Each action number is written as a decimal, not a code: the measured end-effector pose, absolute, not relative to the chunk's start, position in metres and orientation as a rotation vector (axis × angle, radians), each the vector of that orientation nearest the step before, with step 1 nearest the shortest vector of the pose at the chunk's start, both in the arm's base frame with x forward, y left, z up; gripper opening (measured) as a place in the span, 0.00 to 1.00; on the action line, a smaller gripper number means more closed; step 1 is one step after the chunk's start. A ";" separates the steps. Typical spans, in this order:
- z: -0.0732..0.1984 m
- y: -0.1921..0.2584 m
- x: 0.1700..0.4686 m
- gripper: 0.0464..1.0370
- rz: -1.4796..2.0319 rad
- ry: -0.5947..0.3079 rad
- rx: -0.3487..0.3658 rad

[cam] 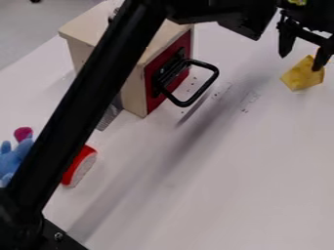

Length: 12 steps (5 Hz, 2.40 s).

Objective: Move the yellow item to the bottom right side

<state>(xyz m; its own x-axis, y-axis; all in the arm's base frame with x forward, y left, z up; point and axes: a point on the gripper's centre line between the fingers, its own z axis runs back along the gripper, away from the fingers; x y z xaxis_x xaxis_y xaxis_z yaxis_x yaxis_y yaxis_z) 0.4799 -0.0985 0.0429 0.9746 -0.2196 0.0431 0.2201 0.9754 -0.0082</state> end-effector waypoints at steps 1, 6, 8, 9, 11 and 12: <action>0.028 -0.108 0.482 0.96 -0.330 -0.075 -0.065; 0.003 -0.100 0.463 0.68 -0.512 -0.067 -0.048; 0.044 -0.087 0.415 0.68 -0.405 -0.068 -0.025; 0.073 -0.080 0.368 0.68 -0.343 -0.084 -0.040; 0.076 -0.060 0.273 0.68 -0.241 -0.004 -0.027; 0.057 -0.065 0.223 0.68 -0.225 0.045 -0.012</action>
<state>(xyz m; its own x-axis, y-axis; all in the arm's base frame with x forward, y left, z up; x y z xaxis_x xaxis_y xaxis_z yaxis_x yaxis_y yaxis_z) 0.2225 -0.0655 0.0568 0.9739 -0.2228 -0.0437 0.2223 0.9748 -0.0170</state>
